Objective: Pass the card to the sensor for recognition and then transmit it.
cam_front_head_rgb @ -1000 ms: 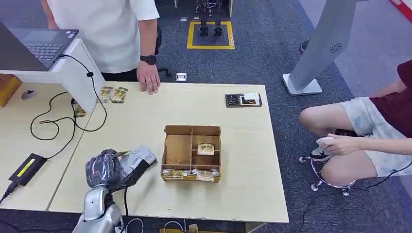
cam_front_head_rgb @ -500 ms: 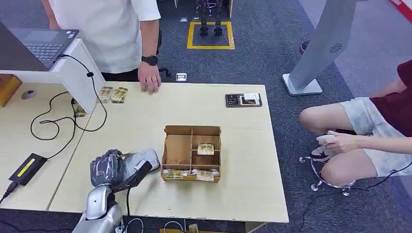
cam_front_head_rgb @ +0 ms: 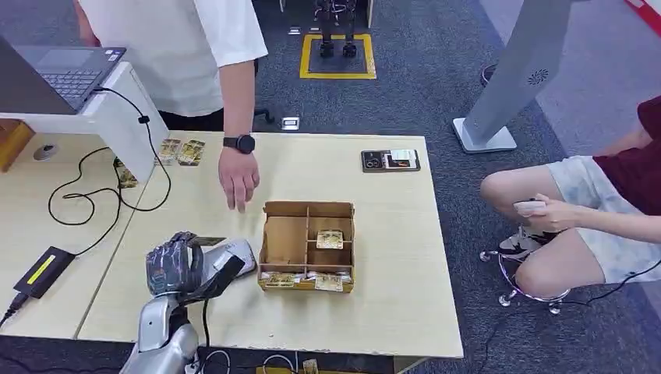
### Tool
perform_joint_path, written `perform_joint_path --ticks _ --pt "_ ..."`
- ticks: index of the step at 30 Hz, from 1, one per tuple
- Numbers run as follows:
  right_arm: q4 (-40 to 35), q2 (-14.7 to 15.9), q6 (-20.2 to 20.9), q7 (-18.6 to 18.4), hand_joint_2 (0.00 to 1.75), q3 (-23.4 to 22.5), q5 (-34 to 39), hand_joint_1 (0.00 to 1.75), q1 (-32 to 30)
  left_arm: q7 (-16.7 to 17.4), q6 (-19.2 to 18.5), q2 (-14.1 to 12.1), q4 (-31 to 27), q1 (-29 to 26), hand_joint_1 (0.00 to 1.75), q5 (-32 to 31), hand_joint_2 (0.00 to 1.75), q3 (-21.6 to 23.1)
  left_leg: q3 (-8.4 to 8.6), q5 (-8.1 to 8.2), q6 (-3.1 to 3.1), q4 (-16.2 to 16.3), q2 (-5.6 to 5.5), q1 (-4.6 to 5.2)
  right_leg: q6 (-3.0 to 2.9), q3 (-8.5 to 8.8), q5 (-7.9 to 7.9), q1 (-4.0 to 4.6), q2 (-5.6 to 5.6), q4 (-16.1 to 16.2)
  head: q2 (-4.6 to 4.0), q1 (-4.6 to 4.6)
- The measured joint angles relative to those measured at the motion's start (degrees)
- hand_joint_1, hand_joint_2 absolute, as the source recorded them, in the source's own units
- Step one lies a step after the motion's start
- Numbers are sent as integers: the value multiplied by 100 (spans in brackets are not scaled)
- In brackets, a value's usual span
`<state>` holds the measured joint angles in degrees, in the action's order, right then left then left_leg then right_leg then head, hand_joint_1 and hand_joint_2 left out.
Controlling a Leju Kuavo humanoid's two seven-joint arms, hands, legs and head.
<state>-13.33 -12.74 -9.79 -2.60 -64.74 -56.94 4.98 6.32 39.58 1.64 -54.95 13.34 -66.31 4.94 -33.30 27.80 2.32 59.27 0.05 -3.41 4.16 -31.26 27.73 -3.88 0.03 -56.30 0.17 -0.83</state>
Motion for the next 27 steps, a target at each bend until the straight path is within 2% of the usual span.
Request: perform_joint_path --ticks 10,15,21,27 --pt "0 0 -50 2 175 63 70 0 -7 -1189 2 487 -550 -7 175 284 175 -647 0 0 0 0 0 0 1 1 -1 0 0 0 0 0" --pt "2 0 -52 9 175 76 70 0 -9 -1211 2 629 -695 -7 175 310 175 -828 0 0 0 0 0 0 0 0 0 0 -1 0 0 -2" --pt "2 2 -52 11 175 83 70 0 -9 -1696 6 817 -907 21 175 485 175 -977 -1 0 0 0 0 0 1 0 -1 0 0 0 0 0" --pt "2 2 -68 0 175 127 61 0 -9 -1514 7 885 -949 80 175 382 175 -977 0 0 0 0 0 0 1 0 -1 0 0 -1 0 -2"
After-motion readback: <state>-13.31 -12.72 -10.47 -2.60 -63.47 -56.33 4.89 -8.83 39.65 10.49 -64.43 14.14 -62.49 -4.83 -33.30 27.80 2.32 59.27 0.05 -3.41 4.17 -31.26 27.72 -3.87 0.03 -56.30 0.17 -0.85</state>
